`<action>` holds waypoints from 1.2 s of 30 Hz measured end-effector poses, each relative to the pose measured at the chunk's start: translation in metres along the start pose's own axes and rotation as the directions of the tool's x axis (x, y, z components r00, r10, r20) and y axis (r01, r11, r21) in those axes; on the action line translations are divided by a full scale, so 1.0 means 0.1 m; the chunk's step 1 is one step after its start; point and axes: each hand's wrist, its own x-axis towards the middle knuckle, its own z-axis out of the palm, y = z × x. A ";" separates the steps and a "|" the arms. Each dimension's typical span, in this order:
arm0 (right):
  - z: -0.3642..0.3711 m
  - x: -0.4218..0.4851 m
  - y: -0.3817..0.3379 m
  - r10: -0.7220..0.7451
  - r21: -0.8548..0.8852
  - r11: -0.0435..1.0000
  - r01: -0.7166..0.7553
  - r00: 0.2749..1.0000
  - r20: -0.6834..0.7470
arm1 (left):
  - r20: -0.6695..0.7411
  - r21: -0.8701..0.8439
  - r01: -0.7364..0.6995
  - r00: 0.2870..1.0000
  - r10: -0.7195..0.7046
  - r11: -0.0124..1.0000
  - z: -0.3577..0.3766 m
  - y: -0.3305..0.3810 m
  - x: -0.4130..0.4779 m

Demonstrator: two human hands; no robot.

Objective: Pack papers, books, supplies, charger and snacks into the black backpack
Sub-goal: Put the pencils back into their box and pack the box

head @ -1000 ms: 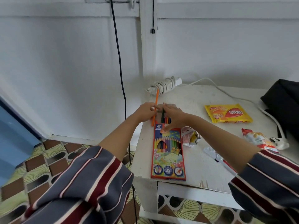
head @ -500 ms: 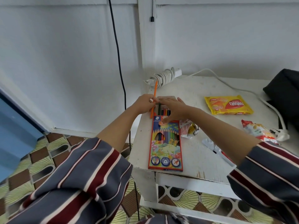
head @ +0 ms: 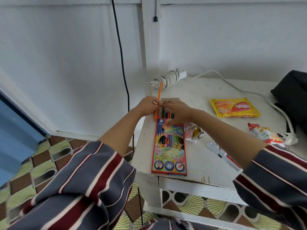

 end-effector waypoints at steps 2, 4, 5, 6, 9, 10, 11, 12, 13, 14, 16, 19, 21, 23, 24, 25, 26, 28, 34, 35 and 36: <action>0.01 0.01 0.02 0.004 0.030 1.000 -0.006 0.998 0.058 | 0.000 0.000 -0.002 1.000 0.002 1.000 0.00 0.00 0.00; 0.01 0.01 0.02 -0.009 0.031 0.999 0.008 0.999 0.043 | -0.001 0.004 -0.004 1.000 0.004 1.000 0.00 0.00 0.00; 0.00 0.00 0.01 -0.021 0.023 1.000 0.021 1.000 0.023 | 0.000 0.007 -0.007 1.000 0.007 1.000 0.00 0.00 0.00; 0.00 0.00 0.01 -0.037 0.012 0.999 0.037 0.999 0.003 | 0.003 0.012 -0.011 1.000 0.011 1.000 0.00 0.00 0.00; 0.02 -0.03 -0.01 -0.067 -0.013 0.998 0.067 0.997 -0.043 | 0.005 0.038 -0.030 1.000 0.030 0.999 0.00 -0.01 -0.01; 0.02 -0.05 -0.01 -0.060 0.001 0.998 0.060 0.997 -0.052 | 0.004 0.047 -0.042 0.999 0.042 0.998 0.00 -0.02 -0.02; 0.02 -0.07 -0.02 -0.045 0.022 0.999 0.046 0.997 -0.061 | 0.001 0.058 -0.057 0.998 0.057 0.997 0.01 -0.02 -0.02; 0.02 -0.09 -0.02 -0.027 0.041 0.999 0.030 0.997 -0.073 | -0.003 0.070 -0.078 0.997 0.079 0.994 0.01 -0.02 -0.03; 0.02 -0.11 -0.03 -0.012 0.049 0.999 0.016 0.996 -0.089 | -0.012 0.081 -0.103 0.994 0.104 0.991 0.01 -0.03 -0.04; 0.02 -0.13 -0.04 0.003 0.046 0.999 0.002 0.995 -0.103 | -0.024 0.084 -0.127 0.991 0.129 0.988 0.01 -0.04 -0.05; 0.03 -0.15 -0.05 0.051 0.034 0.998 -0.047 0.993 -0.110 | -0.058 0.061 -0.152 0.986 0.155 0.987 0.00 -0.05 -0.06; 0.04 -0.16 -0.05 0.096 0.032 0.995 -0.093 0.992 -0.083 | -0.141 -0.025 -0.182 0.974 0.177 0.983 -0.03 -0.04 -0.07; 0.04 -0.15 -0.06 0.102 0.039 0.994 -0.100 0.992 -0.069 | -0.227 -0.094 -0.220 0.954 0.195 0.971 -0.05 0.01 -0.05; 0.03 -0.15 -0.06 0.108 0.042 0.993 -0.107 0.993 -0.049 | -0.286 -0.141 -0.251 0.936 0.203 0.958 -0.03 0.06 -0.03; 0.03 -0.14 -0.06 0.112 0.036 0.993 -0.110 0.993 -0.046 | -0.301 -0.145 -0.258 0.931 0.205 0.955 -0.01 0.08 -0.02; 0.03 -0.14 -0.06 0.114 0.031 0.993 -0.112 0.992 -0.049 | -0.311 -0.140 -0.255 0.929 0.202 0.957 0.03 0.10 -0.02; 0.03 -0.14 -0.07 0.114 0.028 0.993 -0.112 0.992 -0.053 | -0.313 -0.137 -0.246 0.930 0.194 0.960 0.08 0.11 -0.02; 0.03 -0.14 -0.07 0.117 0.026 0.993 -0.116 0.992 -0.051 | -0.285 -0.101 -0.216 0.942 0.180 0.971 0.16 0.11 -0.03; 0.05 -0.14 -0.05 0.123 0.061 0.991 -0.120 0.991 -0.050 | -0.070 0.101 -0.189 0.978 0.196 0.977 0.17 0.10 -0.06; 0.05 -0.14 -0.05 0.127 0.067 0.990 -0.123 0.991 -0.050 | -0.056 0.116 -0.191 0.978 0.199 0.975 0.15 0.10 -0.06; 0.05 -0.14 -0.06 0.128 0.074 0.990 -0.124 0.991 -0.048 | -0.043 0.129 -0.194 0.979 0.201 0.972 0.14 0.10 -0.07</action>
